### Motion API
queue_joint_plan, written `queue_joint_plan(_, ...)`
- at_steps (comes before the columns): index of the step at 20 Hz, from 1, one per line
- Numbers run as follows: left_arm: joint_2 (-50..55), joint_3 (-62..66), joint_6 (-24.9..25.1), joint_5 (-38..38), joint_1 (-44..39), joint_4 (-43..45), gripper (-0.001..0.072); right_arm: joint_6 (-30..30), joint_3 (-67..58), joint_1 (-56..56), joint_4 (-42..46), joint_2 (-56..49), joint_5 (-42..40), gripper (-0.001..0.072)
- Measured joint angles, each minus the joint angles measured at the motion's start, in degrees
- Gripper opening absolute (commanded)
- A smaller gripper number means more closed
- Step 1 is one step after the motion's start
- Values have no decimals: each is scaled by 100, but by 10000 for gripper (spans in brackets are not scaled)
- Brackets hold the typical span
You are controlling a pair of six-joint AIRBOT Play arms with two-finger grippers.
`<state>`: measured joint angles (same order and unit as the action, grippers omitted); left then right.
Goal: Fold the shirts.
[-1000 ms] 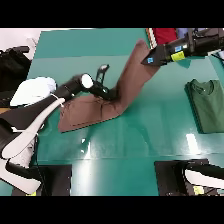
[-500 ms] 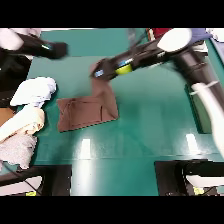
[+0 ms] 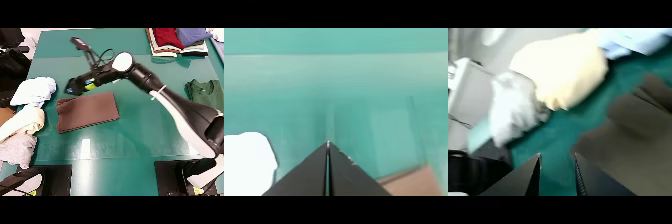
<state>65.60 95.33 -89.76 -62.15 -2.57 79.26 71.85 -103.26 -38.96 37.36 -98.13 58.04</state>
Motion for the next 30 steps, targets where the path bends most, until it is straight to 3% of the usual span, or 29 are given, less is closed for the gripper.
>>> queue_joint_plan(2, 33, -13, 59, -31, -223, -20, 27, 166, 439, 431, 525, 304, 199, 252)
queue_joint_plan(3, 55, -24, 87, -28, -348, -26, 27, 264, 756, 684, 774, 476, 273, 286)
queue_joint_plan(5, 127, -42, 122, -9, -597, -24, 27, 420, 1397, 1180, 1069, 750, 376, 522)
queue_joint_plan(11, 402, -66, 203, 48, -1067, -39, 27, 883, 2885, 2026, 1051, 588, 433, 537)
queue_joint_plan(12, 446, -68, 216, 46, -1104, -39, 27, 887, 2973, 2013, 859, 450, 411, 629)
queue_joint_plan(13, 472, -70, 221, 48, -1128, -46, 27, 859, 3047, 1961, 640, 282, 365, 655)
queue_joint_plan(17, 529, -72, 234, 61, -1161, -44, 27, 595, 3086, 1576, -514, -352, 68, 647)
queue_joint_plan(18, 540, -72, 238, 61, -1169, -46, 27, 535, 2988, 1467, -638, -496, -17, 574)
queue_joint_plan(21, 551, -72, 238, 63, -1169, -59, 26, 415, 2472, 1185, -734, -920, -216, 22)
queue_joint_plan(26, 551, -72, 238, 63, -1281, -271, 26, 297, 1523, 1128, -446, -1029, -426, 18)
queue_joint_plan(30, 551, -72, 286, 136, -1777, -321, 26, 457, 1209, 1930, 286, -374, -391, 18)
